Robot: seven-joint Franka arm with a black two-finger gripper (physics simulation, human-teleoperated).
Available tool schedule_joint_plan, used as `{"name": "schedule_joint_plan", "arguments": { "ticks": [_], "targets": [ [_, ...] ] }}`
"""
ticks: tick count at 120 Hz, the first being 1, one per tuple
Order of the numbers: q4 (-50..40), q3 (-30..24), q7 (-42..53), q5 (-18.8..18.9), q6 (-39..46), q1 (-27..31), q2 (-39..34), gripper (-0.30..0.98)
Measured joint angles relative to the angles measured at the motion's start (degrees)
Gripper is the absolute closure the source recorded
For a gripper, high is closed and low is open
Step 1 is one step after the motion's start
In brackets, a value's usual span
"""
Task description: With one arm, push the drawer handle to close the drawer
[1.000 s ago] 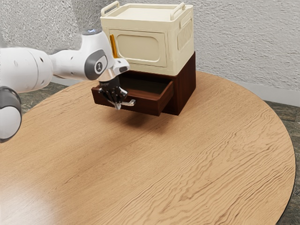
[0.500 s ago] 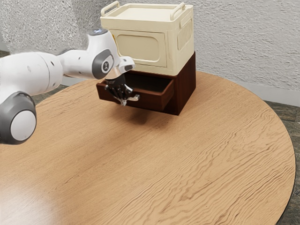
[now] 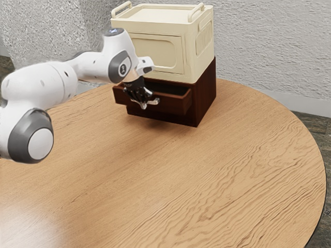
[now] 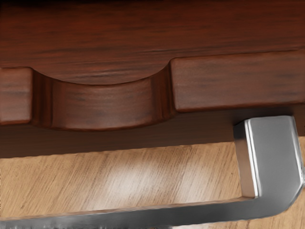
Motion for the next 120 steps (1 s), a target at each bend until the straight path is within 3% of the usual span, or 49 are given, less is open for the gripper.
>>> {"name": "schedule_joint_plan", "arguments": {
  "ticks": [120],
  "targets": [
    [16.1,-3.4,4.3,0.2,2.3,3.0,11.2,0.79]
  ]
}}
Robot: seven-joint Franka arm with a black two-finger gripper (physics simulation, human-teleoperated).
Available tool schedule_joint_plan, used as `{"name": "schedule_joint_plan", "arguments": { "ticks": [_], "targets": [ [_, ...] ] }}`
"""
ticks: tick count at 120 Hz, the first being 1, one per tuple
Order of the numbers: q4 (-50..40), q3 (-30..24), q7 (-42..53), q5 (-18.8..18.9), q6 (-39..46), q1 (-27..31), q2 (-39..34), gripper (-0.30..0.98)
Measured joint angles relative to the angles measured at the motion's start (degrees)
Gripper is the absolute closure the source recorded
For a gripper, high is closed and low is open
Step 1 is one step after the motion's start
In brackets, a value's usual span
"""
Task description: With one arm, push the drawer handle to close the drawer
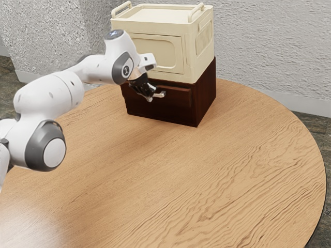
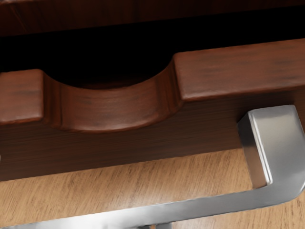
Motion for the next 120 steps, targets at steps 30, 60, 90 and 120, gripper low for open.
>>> {"name": "schedule_joint_plan", "arguments": {
  "ticks": [30,60,90,120],
  "targets": [
    [1.6,-0.3,0.7,0.0,1.5,0.4,1.4,0.78],
    [2.2,-1.5,1.3,0.0,3.7,0.7,1.8,0.78],
    [2.3,-1.7,1.8,0.0,5.3,1.2,2.2,0.79],
    [1.6,-2.1,1.9,0.3,6.4,1.2,1.9,0.79]
  ]
}}
